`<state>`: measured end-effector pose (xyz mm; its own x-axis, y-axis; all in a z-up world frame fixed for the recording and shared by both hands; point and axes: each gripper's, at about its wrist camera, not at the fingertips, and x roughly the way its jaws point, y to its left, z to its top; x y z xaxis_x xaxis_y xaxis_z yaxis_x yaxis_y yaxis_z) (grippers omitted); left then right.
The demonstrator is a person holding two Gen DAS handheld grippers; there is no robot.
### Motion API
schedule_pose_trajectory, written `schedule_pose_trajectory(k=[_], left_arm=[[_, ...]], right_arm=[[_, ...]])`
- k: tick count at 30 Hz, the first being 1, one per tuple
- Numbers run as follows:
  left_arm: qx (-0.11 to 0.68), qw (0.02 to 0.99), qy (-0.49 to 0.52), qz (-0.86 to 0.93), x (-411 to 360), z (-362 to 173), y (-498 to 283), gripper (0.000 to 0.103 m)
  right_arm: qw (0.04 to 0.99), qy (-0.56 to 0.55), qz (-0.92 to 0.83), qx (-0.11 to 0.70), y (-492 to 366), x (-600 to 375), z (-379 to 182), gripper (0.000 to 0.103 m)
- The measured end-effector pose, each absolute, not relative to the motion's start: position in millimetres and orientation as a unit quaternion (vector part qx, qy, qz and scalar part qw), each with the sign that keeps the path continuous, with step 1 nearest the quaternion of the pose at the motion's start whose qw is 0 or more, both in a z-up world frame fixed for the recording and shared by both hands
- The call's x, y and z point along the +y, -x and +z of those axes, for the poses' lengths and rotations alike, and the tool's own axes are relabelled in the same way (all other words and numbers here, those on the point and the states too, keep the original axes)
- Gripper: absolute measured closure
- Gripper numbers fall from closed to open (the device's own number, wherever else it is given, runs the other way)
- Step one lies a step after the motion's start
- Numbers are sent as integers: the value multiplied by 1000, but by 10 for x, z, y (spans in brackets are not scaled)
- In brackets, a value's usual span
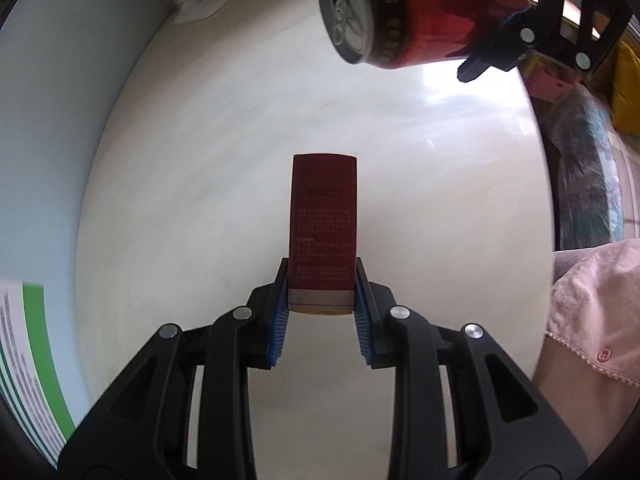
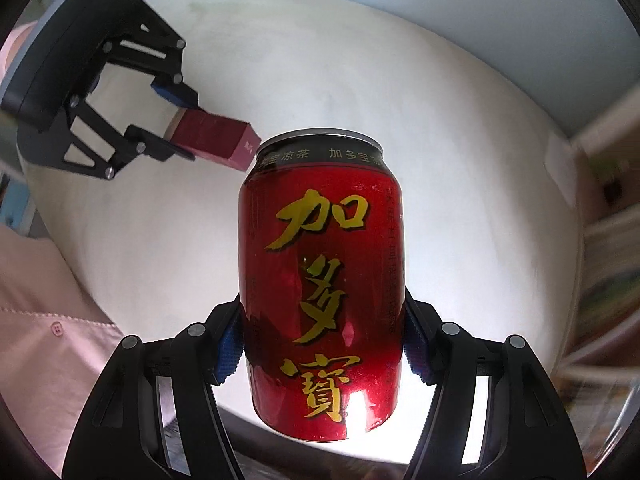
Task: Collect trash
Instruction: 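Carry the magenta box and red can over the wastebasket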
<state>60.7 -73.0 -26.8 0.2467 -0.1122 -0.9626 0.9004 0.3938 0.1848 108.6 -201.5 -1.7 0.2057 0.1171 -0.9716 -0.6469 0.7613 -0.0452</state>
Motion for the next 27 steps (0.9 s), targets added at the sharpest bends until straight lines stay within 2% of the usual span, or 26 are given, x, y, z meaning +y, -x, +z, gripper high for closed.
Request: schedule_pose_trajectory(k=[10,17,23,27], left_arm=[[449,645,-437,-437,-1561,-340,-122,77],[428,608,-458,-487,-2328,-340,501,77],[422,569,-471,-526,-2922,-445,1036,77],[436,543,-474,-539,-3251,-744,1304,77]], right_arm=[[769,156,175,594,-409,-2901,-206,37],[779,96,113,609,159,-3393,-131,37],[776,33,59,627,721,-3842,-424,37],[771,-19,21,637,1045,-4009,-726,37]])
